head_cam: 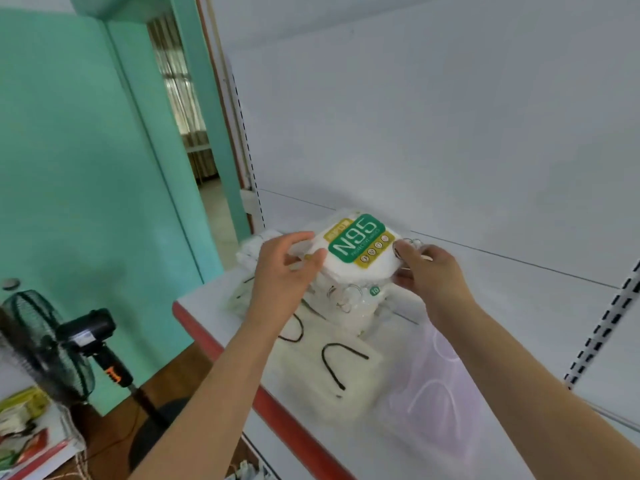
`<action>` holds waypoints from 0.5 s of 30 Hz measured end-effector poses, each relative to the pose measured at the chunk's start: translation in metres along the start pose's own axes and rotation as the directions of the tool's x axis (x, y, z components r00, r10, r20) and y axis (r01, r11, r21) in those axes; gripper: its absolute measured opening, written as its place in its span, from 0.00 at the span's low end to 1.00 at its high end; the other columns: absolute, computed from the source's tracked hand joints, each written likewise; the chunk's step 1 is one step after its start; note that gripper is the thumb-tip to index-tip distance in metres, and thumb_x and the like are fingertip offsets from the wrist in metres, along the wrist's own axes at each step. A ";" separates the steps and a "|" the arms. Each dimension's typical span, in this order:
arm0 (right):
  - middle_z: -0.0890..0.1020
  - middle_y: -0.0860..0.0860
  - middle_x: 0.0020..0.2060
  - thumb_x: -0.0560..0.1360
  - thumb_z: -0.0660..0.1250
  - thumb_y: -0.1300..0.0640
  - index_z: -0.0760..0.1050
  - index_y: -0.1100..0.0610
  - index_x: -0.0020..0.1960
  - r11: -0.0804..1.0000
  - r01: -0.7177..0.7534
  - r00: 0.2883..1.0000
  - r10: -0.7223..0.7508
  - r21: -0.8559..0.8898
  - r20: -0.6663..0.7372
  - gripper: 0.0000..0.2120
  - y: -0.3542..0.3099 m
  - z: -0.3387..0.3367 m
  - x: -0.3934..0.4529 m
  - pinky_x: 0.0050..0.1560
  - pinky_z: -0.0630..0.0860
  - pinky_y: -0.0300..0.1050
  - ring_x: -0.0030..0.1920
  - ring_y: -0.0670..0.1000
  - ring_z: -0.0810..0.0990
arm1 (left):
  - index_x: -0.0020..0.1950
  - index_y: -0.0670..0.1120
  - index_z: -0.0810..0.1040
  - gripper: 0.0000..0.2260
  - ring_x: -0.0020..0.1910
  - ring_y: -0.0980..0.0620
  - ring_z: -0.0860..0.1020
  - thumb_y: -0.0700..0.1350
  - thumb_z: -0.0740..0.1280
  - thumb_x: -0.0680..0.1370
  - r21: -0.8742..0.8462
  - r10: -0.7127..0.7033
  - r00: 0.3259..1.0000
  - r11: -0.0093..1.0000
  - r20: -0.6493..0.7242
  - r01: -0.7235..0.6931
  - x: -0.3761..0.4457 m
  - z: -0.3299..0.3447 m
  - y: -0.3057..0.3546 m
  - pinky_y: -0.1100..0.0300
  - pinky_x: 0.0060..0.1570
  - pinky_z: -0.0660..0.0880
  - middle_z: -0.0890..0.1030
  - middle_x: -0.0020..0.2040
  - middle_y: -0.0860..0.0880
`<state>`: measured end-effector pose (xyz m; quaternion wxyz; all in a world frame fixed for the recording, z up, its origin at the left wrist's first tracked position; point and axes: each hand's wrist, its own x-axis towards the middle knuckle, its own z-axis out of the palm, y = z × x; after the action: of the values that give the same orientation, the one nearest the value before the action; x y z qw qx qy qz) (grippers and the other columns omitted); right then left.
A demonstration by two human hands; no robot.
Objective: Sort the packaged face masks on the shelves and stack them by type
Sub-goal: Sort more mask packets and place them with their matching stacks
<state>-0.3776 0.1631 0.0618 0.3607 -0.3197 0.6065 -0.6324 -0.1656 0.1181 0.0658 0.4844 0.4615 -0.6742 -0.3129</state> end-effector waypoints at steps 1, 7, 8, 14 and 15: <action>0.85 0.55 0.45 0.75 0.72 0.51 0.77 0.61 0.54 0.999 -0.008 1.000 0.007 -0.041 -0.009 0.15 0.004 0.008 0.011 0.49 0.83 0.48 0.35 0.49 0.86 | 0.62 0.53 0.82 0.13 0.60 0.60 0.77 0.51 0.72 0.78 0.178 0.029 0.999 0.983 0.032 -0.034 0.017 0.000 -0.012 0.69 0.59 0.73 0.73 0.68 0.46; 0.84 0.48 0.47 0.76 0.70 0.46 0.78 0.57 0.60 0.941 0.009 0.995 -0.041 -0.337 -0.087 0.18 0.032 0.002 0.021 0.58 0.80 0.54 0.44 0.49 0.84 | 0.71 0.51 0.75 0.28 0.70 0.40 0.71 0.66 0.63 0.76 0.515 -0.041 0.972 0.853 0.232 -0.087 0.038 0.018 -0.050 0.45 0.68 0.70 0.73 0.71 0.41; 0.83 0.47 0.48 0.77 0.69 0.45 0.79 0.55 0.58 0.931 0.023 0.992 -0.065 -0.364 -0.103 0.16 0.031 -0.006 0.016 0.59 0.79 0.54 0.47 0.50 0.84 | 0.73 0.50 0.73 0.28 0.73 0.39 0.66 0.64 0.64 0.77 0.553 -0.017 0.982 0.828 0.190 -0.093 0.035 0.020 -0.047 0.44 0.71 0.66 0.69 0.74 0.41; 0.78 0.41 0.42 0.81 0.62 0.47 0.79 0.50 0.57 0.819 0.047 0.956 -0.203 -0.573 -0.213 0.11 0.003 -0.097 -0.041 0.48 0.68 0.39 0.47 0.46 0.78 | 0.65 0.45 0.77 0.18 0.66 0.48 0.72 0.50 0.65 0.78 0.113 0.429 0.902 0.896 0.037 -0.430 -0.033 0.071 0.034 0.59 0.67 0.70 0.76 0.65 0.46; 0.78 0.41 0.41 0.81 0.62 0.47 0.79 0.51 0.57 0.800 0.022 0.943 -0.216 -0.600 -0.254 0.11 0.001 -0.117 -0.053 0.46 0.68 0.36 0.45 0.45 0.77 | 0.65 0.44 0.77 0.17 0.63 0.51 0.74 0.50 0.64 0.78 -0.002 0.436 0.892 0.898 0.116 -0.439 -0.054 0.090 0.048 0.68 0.64 0.68 0.77 0.62 0.47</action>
<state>-0.4483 0.2704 0.0555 0.1032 -0.3505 0.7995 -0.4767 -0.2604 0.1834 0.0576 0.4975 0.2851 -0.7910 -0.2134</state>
